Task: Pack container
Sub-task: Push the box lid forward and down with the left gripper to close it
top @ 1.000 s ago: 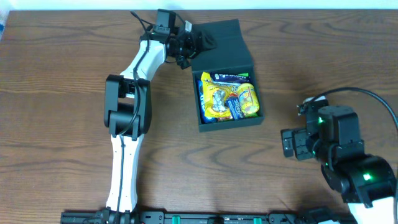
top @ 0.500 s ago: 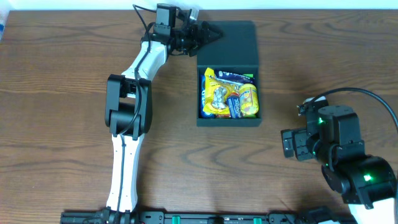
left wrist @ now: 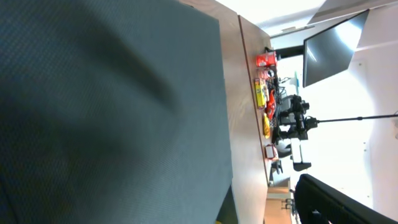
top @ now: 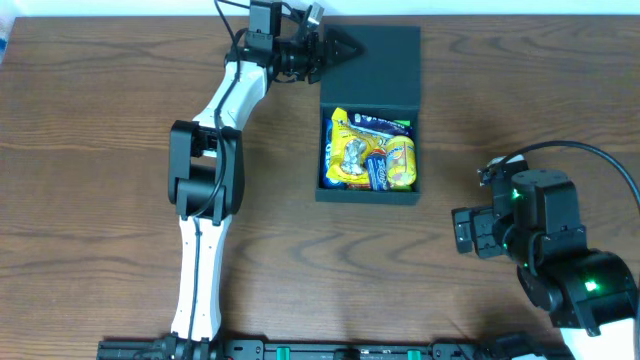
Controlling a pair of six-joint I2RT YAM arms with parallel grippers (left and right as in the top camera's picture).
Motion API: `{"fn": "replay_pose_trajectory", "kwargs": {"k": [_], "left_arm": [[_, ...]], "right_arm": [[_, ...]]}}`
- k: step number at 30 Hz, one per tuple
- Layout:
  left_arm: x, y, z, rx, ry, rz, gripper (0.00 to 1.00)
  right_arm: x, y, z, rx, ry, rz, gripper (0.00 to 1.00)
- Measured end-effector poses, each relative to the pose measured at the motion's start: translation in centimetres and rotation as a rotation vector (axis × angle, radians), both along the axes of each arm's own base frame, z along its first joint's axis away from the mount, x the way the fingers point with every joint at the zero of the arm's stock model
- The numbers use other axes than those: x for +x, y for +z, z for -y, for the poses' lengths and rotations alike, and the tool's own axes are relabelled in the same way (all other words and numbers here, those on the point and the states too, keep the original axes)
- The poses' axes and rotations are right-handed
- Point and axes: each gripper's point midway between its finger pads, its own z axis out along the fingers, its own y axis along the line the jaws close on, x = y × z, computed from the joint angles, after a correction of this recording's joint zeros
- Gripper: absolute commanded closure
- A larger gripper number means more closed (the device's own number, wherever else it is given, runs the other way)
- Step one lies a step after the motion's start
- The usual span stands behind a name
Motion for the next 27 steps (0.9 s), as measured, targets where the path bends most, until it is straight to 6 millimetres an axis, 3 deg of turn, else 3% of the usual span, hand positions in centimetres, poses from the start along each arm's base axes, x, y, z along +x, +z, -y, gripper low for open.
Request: {"fn": "replay_pose_trajectory", "kwargs": {"k": [6,14,17,27], "left_arm": [[-1.8,2.9,-0.5,0.044,-0.022,0.012,0.04],[-5.5,9.5,-1.5,0.115,-0.058,0.11,0.04],[-6.6,11.0,-1.7,0.128,-0.071,0.128,0.04],[-10.7,11.8,-2.0,0.199,-0.129,0.071,0.04]], "right_arm": [[0.0,0.0,0.0,0.0,0.0,0.0,0.01],[0.0,0.0,0.0,0.0,0.0,0.0,0.01],[0.0,0.0,0.0,0.0,0.0,0.0,0.01],[0.0,0.0,-0.2,0.008,0.006,-0.002,0.01]]}}
